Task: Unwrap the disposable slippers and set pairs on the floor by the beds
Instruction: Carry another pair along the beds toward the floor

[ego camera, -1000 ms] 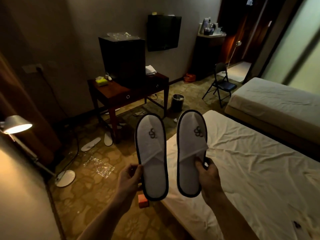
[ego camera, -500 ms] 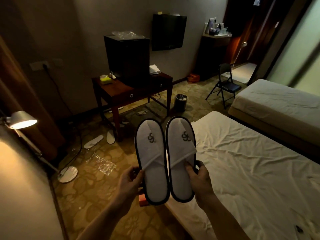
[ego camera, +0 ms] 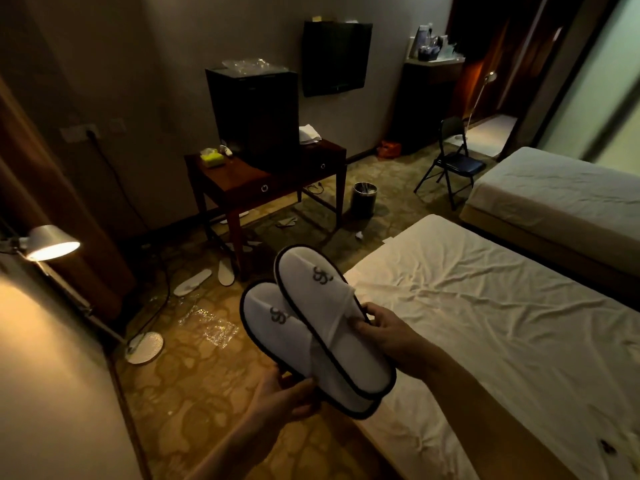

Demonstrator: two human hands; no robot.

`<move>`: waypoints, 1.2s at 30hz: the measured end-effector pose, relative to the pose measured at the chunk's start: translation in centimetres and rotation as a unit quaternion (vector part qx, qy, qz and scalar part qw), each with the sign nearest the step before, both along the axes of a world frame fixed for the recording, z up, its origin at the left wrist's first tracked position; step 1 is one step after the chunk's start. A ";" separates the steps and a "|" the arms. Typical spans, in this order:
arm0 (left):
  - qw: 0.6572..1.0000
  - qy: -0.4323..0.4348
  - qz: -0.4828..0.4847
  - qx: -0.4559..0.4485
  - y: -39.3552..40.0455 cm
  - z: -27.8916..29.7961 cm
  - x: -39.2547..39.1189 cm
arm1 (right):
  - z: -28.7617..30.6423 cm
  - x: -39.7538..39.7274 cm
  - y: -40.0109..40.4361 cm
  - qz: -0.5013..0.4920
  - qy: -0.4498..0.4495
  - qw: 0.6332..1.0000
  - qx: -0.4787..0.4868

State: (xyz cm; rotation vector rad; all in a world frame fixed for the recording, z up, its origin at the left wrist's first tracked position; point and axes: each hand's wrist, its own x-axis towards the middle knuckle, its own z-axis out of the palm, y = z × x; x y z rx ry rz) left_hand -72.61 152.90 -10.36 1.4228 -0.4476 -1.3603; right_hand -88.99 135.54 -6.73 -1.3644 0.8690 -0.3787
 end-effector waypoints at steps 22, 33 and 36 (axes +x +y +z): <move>0.958 -0.259 0.094 -0.080 0.0 2.0 6.8 | 2.0 -0.3 -1.4 0.109 0.108 0.983 -0.097; 0.951 -0.180 0.253 -0.009 1.3 -3.4 7.4 | -7.1 1.3 5.4 -0.260 -0.077 0.951 0.152; 0.952 -0.127 0.277 0.019 1.8 -4.8 8.2 | -7.6 1.8 5.2 -0.255 -0.053 0.956 0.139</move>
